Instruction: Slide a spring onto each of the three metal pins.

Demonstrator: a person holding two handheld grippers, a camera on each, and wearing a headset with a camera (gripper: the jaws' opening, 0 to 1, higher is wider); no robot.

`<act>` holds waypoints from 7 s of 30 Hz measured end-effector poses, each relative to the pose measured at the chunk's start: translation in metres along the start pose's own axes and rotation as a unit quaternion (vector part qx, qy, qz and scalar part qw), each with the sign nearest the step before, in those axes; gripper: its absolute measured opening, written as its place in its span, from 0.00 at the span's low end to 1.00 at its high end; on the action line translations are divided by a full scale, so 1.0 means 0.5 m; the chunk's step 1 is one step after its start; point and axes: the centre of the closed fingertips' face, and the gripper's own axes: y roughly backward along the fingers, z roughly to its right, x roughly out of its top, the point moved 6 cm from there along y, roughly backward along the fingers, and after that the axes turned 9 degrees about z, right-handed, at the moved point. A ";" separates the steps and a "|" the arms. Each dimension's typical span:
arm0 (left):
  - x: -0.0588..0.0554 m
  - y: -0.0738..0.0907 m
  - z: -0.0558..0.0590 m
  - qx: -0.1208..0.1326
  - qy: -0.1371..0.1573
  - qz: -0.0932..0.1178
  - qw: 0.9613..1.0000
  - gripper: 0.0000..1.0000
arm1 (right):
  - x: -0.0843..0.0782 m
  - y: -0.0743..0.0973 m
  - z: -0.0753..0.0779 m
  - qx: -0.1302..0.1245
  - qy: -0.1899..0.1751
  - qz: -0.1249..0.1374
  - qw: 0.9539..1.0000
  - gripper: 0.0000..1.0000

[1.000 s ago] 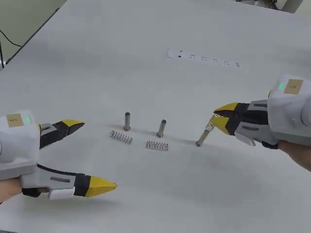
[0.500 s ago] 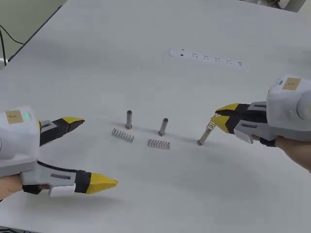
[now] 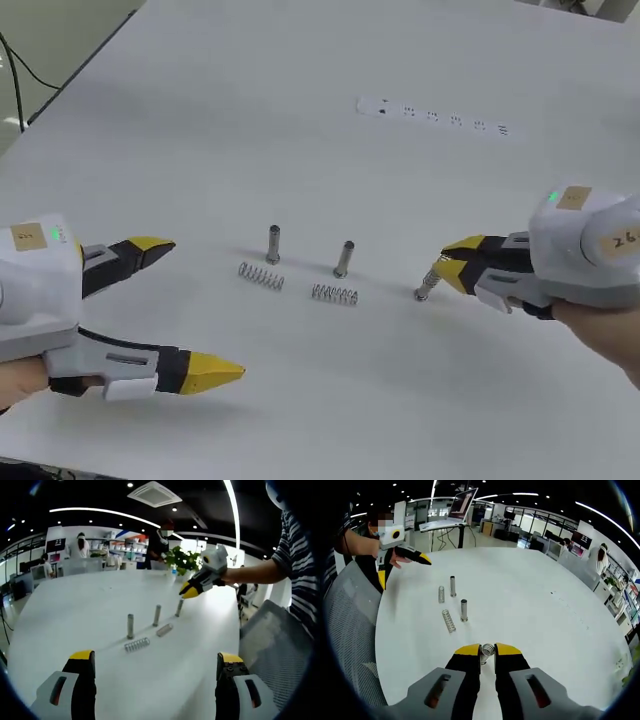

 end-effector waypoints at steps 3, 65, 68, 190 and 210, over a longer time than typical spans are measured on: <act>-0.002 0.000 0.002 0.000 0.001 -0.001 1.000 0.98 | -0.011 -0.006 -0.004 -0.004 -0.005 -0.006 1.000 0.07; 0.004 0.008 -0.001 0.002 0.005 0.004 1.000 0.98 | 0.055 0.018 -0.042 0.013 -0.090 0.053 0.994 0.18; 0.004 0.010 -0.002 0.002 0.004 0.003 1.000 0.98 | 0.060 0.016 -0.049 0.025 -0.084 0.050 0.995 0.18; 0.035 -0.104 0.091 -0.128 -0.014 0.005 0.992 0.78 | 0.086 -0.012 -0.181 0.186 0.144 -0.075 0.969 0.07; 0.058 -0.164 0.126 -0.198 -0.017 0.026 0.980 0.35 | 0.099 0.005 -0.199 0.193 0.149 -0.064 0.968 0.07</act>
